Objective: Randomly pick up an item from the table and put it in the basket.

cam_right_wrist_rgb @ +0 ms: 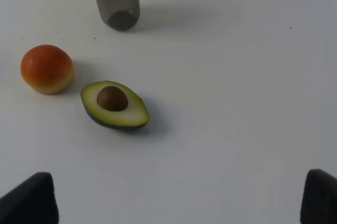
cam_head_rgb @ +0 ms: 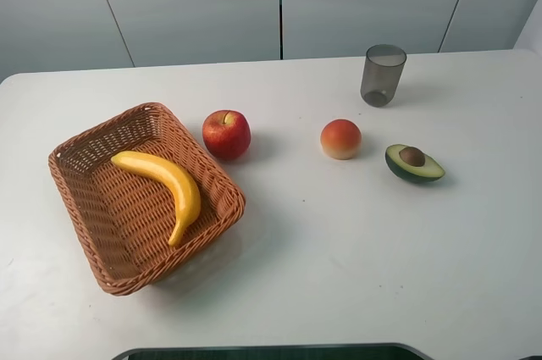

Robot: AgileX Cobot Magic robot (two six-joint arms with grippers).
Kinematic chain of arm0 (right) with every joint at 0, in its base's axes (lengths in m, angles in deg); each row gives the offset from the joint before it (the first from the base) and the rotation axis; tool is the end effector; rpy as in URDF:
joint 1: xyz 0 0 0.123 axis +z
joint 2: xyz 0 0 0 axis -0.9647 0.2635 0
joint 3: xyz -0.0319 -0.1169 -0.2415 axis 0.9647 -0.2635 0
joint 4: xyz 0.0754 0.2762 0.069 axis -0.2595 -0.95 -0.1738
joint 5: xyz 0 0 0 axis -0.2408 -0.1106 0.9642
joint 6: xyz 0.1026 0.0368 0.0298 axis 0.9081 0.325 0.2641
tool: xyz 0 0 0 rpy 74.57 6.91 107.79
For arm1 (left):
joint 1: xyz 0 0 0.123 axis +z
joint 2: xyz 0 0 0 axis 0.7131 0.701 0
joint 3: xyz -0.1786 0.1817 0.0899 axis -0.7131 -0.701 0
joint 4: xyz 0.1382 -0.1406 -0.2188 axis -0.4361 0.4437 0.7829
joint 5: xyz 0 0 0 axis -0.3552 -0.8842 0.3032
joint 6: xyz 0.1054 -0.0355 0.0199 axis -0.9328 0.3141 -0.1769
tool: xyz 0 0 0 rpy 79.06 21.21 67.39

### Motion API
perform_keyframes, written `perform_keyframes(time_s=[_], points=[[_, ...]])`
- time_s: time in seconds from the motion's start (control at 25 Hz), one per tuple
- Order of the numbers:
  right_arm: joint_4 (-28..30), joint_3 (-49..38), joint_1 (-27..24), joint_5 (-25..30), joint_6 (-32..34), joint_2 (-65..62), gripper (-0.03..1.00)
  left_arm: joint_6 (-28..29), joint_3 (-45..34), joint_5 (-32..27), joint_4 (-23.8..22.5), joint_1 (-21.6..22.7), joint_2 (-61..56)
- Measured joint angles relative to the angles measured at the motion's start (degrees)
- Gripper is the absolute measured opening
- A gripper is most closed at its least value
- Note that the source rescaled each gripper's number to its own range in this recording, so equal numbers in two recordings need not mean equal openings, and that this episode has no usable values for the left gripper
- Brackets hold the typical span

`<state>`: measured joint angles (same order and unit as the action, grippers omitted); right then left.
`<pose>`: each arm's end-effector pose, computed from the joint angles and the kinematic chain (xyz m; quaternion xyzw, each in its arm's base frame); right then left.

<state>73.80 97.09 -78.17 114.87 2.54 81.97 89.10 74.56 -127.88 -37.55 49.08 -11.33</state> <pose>0.0940 0.0020 0.2845 -0.0181 0.8898 0.0018 0.4560 0.0634 0.0186 0.2906 -0.0510 0.8514 0.0769 0.5163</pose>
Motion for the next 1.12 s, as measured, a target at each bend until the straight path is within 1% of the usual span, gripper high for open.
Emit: perform_keyframes(time_s=[0.12,0.36,0.68,1.12], points=[[-0.5,0.0,0.0,-0.3,-0.1,-1.5,1.00,0.0,0.0,0.0,0.0,0.0,0.0],[-0.7,-1.2,0.1,1.4,-0.1,-5.4,1.00,0.0,0.0,0.0,0.0,0.0,0.0],[-0.7,-1.2,0.6,1.7,0.3,-9.9,1.00,0.0,0.0,0.0,0.0,0.0,0.0],[-0.6,-1.2,0.9,1.8,0.6,-10.4,1.00,0.0,0.0,0.0,0.0,0.0,0.0]])
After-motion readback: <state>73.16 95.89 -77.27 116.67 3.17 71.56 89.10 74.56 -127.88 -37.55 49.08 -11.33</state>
